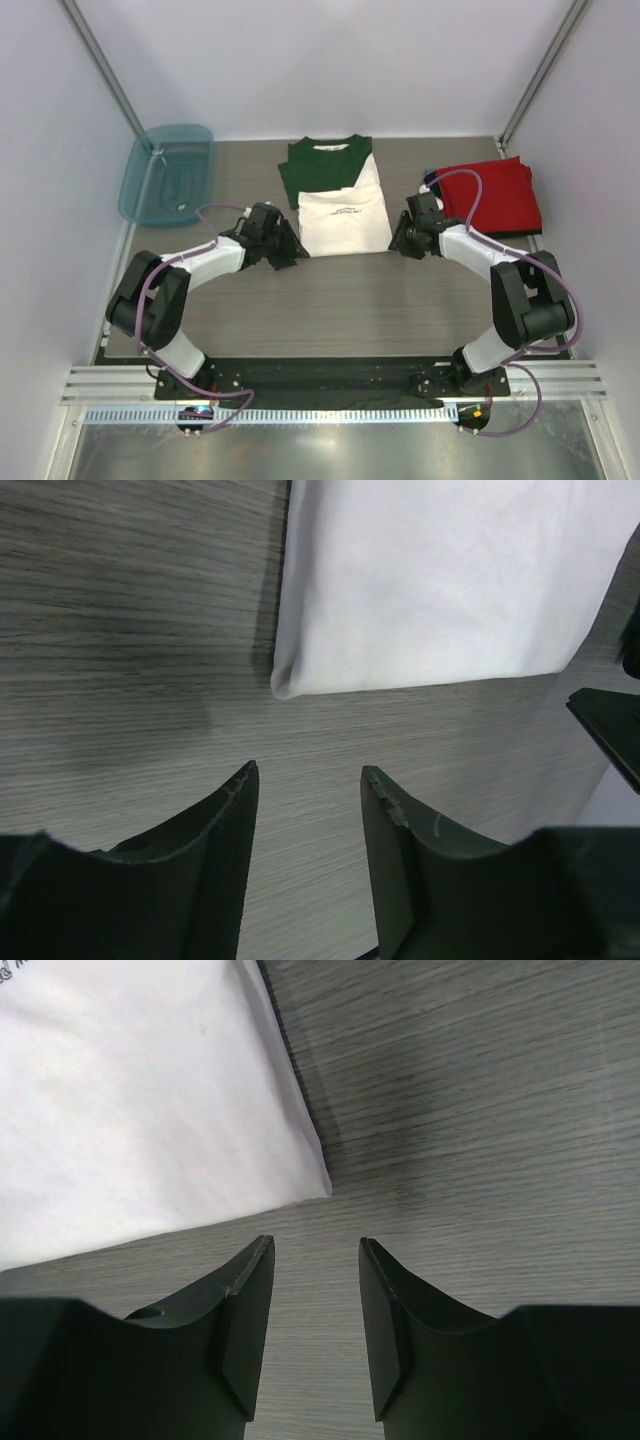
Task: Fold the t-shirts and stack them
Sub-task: Fold the tshirt
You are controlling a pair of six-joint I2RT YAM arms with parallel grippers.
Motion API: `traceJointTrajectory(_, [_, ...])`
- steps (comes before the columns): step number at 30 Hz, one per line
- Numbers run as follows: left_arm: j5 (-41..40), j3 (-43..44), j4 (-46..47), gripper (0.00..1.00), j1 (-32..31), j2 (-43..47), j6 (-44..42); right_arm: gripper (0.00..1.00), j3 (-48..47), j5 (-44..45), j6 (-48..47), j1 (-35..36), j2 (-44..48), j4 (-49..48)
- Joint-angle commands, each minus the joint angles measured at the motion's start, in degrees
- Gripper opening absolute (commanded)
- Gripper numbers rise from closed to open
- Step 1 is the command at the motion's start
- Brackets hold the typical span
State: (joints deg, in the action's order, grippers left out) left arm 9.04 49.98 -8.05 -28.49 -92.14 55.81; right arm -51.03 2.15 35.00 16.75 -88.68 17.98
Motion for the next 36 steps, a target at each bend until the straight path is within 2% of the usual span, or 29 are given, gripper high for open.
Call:
traceJointTrajectory(1, [0.1, 0.1, 5.0, 0.45, -0.2, 0.5, 0.9, 0.45, -0.1, -0.9, -0.5, -0.1, -1.0, -4.4])
traceJointTrajectory(13, [-0.1, 1.5, 5.4, 0.43, -0.5, -2.8, 0.7, 0.40, -2.5, 1.1, 0.2, -0.3, -7.9, -6.9])
traceJointTrajectory(18, [-0.6, 0.9, 5.3, 0.41, -0.6, -3.0, 0.5, 0.26, -2.0, 0.7, 0.3, -0.2, -9.7, -8.7])
traceJointTrajectory(19, [-0.9, 0.9, 5.2, 0.41, -0.5, -3.2, 0.5, 0.19, -1.9, 0.5, 0.3, -0.2, -9.9, -8.9])
traceJointTrajectory(22, [-1.3, 1.0, 5.3, 0.40, -0.6, -3.7, 0.5, 0.08, -1.3, -0.5, 0.2, -0.2, -9.9, -10.0])
traceJointTrajectory(25, [-1.7, 1.7, 5.2, 0.40, -0.7, -5.2, 0.6, 0.03, -0.9, -1.0, 0.1, -0.2, -9.4, -10.9])
traceJointTrajectory(28, [-3.1, 2.5, 5.3, 0.37, -0.6, -6.6, 1.1, 0.03, -0.5, -1.4, 0.1, -0.2, -9.0, -11.4])
traceJointTrajectory(36, [-5.6, 4.1, 5.5, 0.35, -0.6, -9.1, 1.6, 0.02, 0.2, -3.6, 0.0, -0.2, -8.8, -11.8])
